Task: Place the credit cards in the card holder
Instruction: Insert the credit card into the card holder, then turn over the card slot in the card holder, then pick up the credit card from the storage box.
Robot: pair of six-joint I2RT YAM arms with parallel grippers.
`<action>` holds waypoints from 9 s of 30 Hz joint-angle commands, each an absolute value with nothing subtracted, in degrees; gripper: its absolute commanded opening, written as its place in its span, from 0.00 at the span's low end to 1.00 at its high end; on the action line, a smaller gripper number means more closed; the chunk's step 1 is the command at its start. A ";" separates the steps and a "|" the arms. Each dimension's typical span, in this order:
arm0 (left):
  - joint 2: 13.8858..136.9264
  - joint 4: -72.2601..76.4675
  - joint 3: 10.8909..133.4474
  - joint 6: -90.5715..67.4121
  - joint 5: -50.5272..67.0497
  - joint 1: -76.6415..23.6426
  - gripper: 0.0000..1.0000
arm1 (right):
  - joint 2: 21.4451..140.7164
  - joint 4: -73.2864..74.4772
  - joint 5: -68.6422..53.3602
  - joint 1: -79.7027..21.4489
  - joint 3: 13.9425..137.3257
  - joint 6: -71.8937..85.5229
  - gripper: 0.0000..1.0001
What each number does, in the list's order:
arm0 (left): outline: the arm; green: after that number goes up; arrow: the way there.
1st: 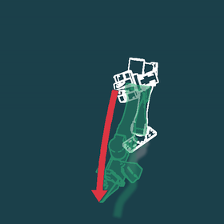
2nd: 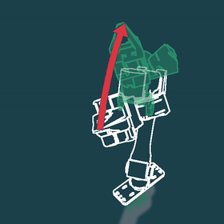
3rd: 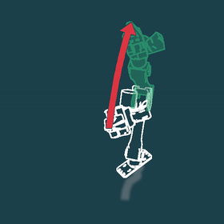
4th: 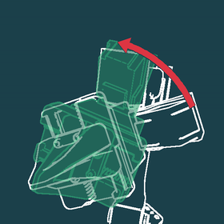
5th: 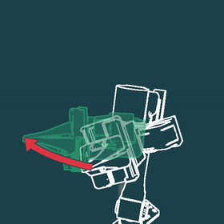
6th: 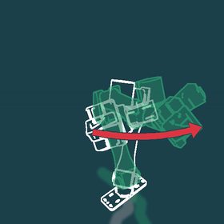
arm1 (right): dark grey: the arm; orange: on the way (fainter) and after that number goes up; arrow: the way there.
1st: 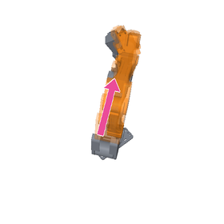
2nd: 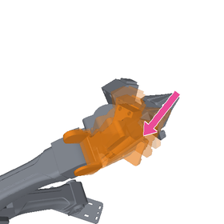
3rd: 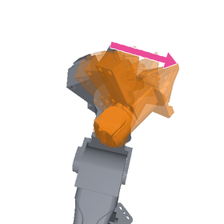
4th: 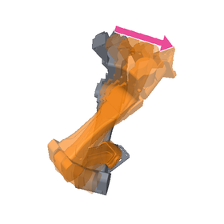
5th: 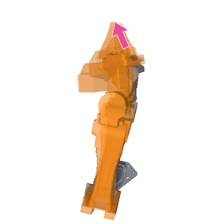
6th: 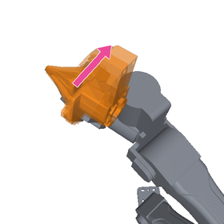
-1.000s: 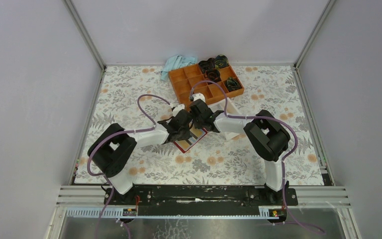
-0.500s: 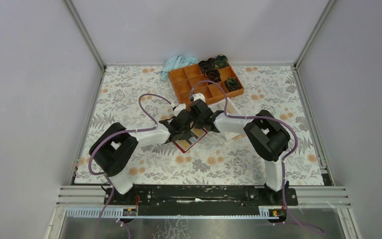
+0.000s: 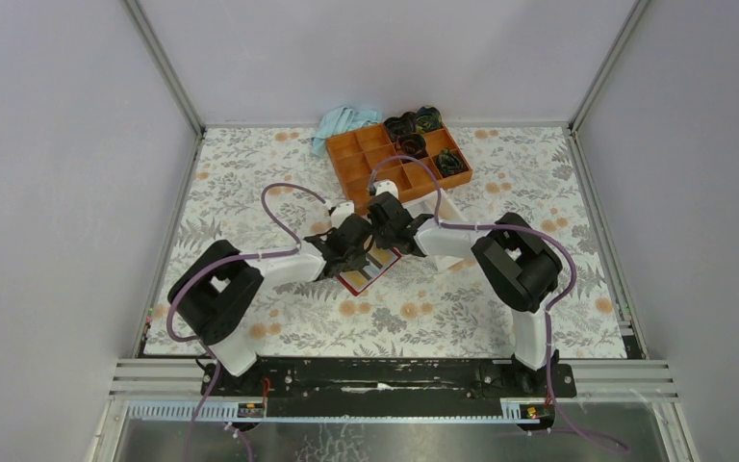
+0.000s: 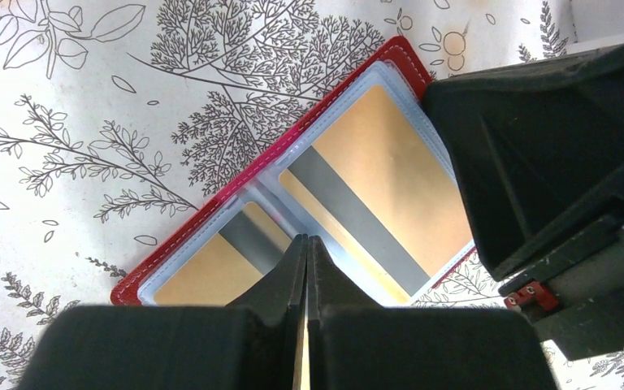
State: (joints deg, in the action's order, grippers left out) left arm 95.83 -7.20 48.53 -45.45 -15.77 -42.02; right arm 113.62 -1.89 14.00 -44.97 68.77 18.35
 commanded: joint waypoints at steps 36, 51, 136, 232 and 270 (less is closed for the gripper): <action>76.24 -8.06 38.64 -46.76 -26.76 -41.08 0.04 | 103.47 1.66 21.69 -49.45 64.93 19.64 0.43; 72.44 -7.18 30.31 -52.56 -24.33 -42.29 0.01 | 103.62 0.70 15.76 -51.63 64.69 22.85 0.43; 76.84 -4.73 28.23 -53.00 -22.98 -42.74 0.00 | 96.75 -29.06 -8.50 -52.26 49.42 37.23 0.30; 74.98 -9.80 30.61 -50.98 -23.38 -40.49 0.00 | 94.26 -4.91 5.62 -45.15 63.01 26.57 0.50; 75.70 -6.53 30.18 -49.71 -19.98 -38.24 0.09 | 100.55 8.42 -1.97 -22.08 70.17 14.99 0.73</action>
State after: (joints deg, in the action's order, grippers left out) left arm 74.48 -8.36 29.65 -50.78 -20.32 -38.79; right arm 100.05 8.45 0.97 -22.92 67.57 15.88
